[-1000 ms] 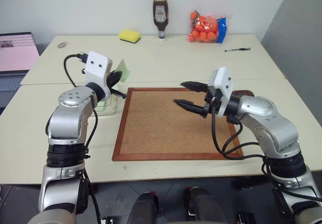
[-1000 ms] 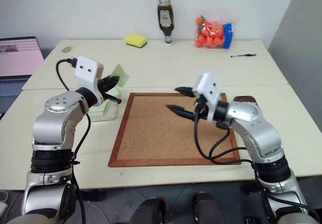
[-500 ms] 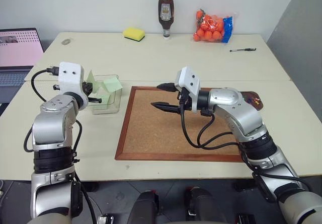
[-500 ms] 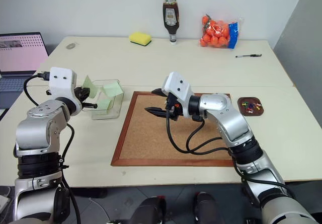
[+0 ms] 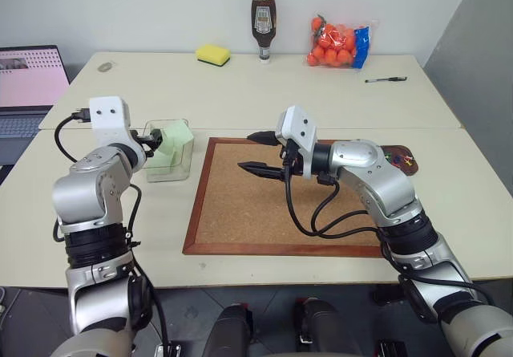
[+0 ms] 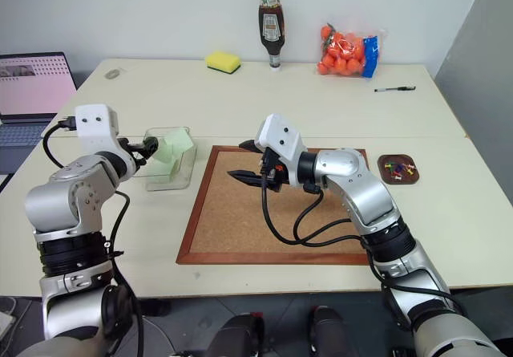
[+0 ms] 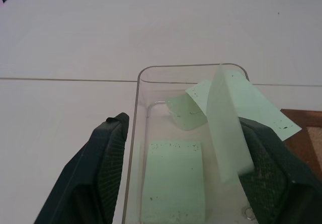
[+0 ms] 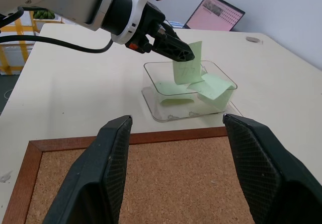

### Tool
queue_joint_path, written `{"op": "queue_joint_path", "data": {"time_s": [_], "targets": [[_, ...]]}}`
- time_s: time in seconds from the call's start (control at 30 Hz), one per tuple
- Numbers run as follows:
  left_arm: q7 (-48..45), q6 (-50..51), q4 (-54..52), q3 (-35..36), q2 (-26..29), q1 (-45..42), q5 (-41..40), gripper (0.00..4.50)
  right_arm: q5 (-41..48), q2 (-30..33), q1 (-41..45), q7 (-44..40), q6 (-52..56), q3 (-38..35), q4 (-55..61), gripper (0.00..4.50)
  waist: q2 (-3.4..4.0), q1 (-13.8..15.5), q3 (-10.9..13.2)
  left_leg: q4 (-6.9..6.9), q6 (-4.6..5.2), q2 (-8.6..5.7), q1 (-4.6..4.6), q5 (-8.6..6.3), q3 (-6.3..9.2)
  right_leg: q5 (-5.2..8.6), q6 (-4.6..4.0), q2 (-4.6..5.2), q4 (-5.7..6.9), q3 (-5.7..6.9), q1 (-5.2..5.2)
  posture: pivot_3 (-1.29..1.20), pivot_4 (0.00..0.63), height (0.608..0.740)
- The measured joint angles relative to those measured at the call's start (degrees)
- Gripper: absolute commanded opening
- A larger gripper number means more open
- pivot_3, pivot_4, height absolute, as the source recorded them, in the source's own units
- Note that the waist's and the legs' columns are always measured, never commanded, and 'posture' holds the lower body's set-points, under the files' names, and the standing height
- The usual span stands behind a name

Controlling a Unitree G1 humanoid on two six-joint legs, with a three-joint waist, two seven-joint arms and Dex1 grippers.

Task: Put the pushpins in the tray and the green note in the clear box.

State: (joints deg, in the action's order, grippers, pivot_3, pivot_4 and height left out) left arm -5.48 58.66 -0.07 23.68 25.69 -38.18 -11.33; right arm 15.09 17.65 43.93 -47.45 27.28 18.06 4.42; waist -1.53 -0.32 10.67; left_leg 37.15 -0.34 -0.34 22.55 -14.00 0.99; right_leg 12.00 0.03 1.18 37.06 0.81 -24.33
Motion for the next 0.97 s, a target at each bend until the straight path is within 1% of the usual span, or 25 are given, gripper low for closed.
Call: {"op": "queue_joint_path", "data": {"time_s": [0.07,0.13,0.17,0.3,0.43,0.57,0.63,0.73,0.8,0.9,0.93,0.97], "targets": [[0.88,0.90,0.00,0.51,-0.05,-0.38,-0.03,4.48,0.00,0.02,0.01,0.02,0.06,-0.06,0.00,3.04,0.00,-0.05,0.00,-0.01,0.00,0.00,-0.02,0.00,-0.01,0.00,0.00,0.00,0.01,-0.02,0.00,0.00,0.150,0.740],[0.24,0.87,-0.02,-1.76,1.02,0.14,0.26,4.48,0.00,-0.01,0.01,0.08,0.21,-0.11,0.10,3.04,0.00,-0.04,0.00,-0.02,-0.01,0.00,-0.02,0.01,0.00,-0.04,-0.06,0.00,0.01,-0.01,0.00,0.00,0.150,0.740],[-0.22,0.86,-0.04,-2.80,1.40,0.45,0.41,4.48,0.01,0.00,0.01,0.10,0.34,-0.13,0.30,3.04,0.00,-0.03,0.00,-0.02,-0.02,-0.01,-0.02,0.01,0.00,-0.14,-0.24,0.00,0.01,-0.01,0.00,0.00,0.150,0.740],[-0.83,0.27,-0.04,-5.06,1.47,1.09,0.48,4.48,0.06,-0.10,0.01,0.20,0.70,-0.21,1.00,3.04,0.00,-0.02,0.00,-0.01,-0.03,-0.01,-0.01,0.02,-0.01,-0.14,-0.24,0.00,0.00,-0.02,0.00,0.00,0.150,0.740],[-1.55,-3.56,-0.40,-6.49,2.34,1.48,1.27,4.48,0.19,-0.17,0.01,0.41,1.12,-1.11,1.53,3.04,0.00,-0.01,0.00,-0.03,-0.05,0.00,-0.01,0.03,0.00,-0.14,-0.24,0.00,0.00,-0.01,-0.01,0.00,0.150,0.740],[-7.11,-7.56,-4.17,-11.58,5.20,2.67,1.17,4.48,1.93,-0.21,-0.15,1.80,3.08,-3.52,4.67,3.04,0.00,0.01,0.00,-0.05,-0.07,-0.01,0.01,0.03,-0.01,-0.15,-0.25,0.01,-0.05,-0.02,-0.01,0.00,0.150,0.740],[-10.38,-9.23,-5.43,-13.74,5.55,3.13,0.48,4.48,2.30,-0.16,-0.66,2.95,4.08,-5.16,6.67,3.04,0.00,0.13,0.00,-0.04,-0.07,-0.02,0.00,0.03,-0.01,-0.14,-0.24,0.02,-0.07,-0.02,0.01,0.00,0.150,0.740],[-14.66,-10.79,-6.93,-15.23,5.55,4.13,-1.60,4.48,3.44,0.54,-3.74,5.02,6.07,-7.62,9.85,3.04,0.00,0.20,0.00,-0.03,-0.07,-0.02,0.03,0.03,-0.01,-0.12,-0.22,0.04,-0.08,-0.02,0.01,0.00,0.150,0.740],[-17.87,-12.99,-8.59,-16.27,5.61,5.36,-2.70,4.48,4.16,2.20,-7.73,6.71,8.19,-9.85,12.64,3.04,0.00,0.25,0.00,-0.05,-0.06,-0.03,0.05,0.03,-0.02,-0.11,-0.21,0.05,-0.10,-0.03,0.01,0.00,0.150,0.740],[-25.13,-18.13,-12.34,-20.96,6.69,10.56,-3.85,4.48,4.00,7.00,-17.55,9.68,10.91,-14.58,17.00,3.04,-0.02,0.39,-0.02,-0.10,-0.06,-0.06,0.05,0.03,-0.10,-0.08,-0.24,0.10,-0.17,-0.09,0.02,0.00,0.150,0.740],[-26.62,-18.60,-12.79,-21.86,6.65,12.10,-4.32,4.48,3.94,7.64,-19.51,10.45,11.58,-15.47,17.15,3.04,-0.02,0.34,-0.02,-0.08,-0.06,-0.06,0.07,0.02,-0.13,-0.07,-0.23,0.10,-0.15,-0.11,0.00,0.00,0.150,0.740],[-27.98,-18.92,-12.76,-22.90,6.51,13.30,-4.76,4.48,3.95,7.92,-20.85,11.20,12.20,-16.04,17.35,3.04,-0.02,0.06,0.01,-0.07,-0.05,-0.03,0.08,0.02,-0.18,0.04,-0.03,0.07,-0.12,-0.15,-0.07,0.00,0.150,0.740]]}}
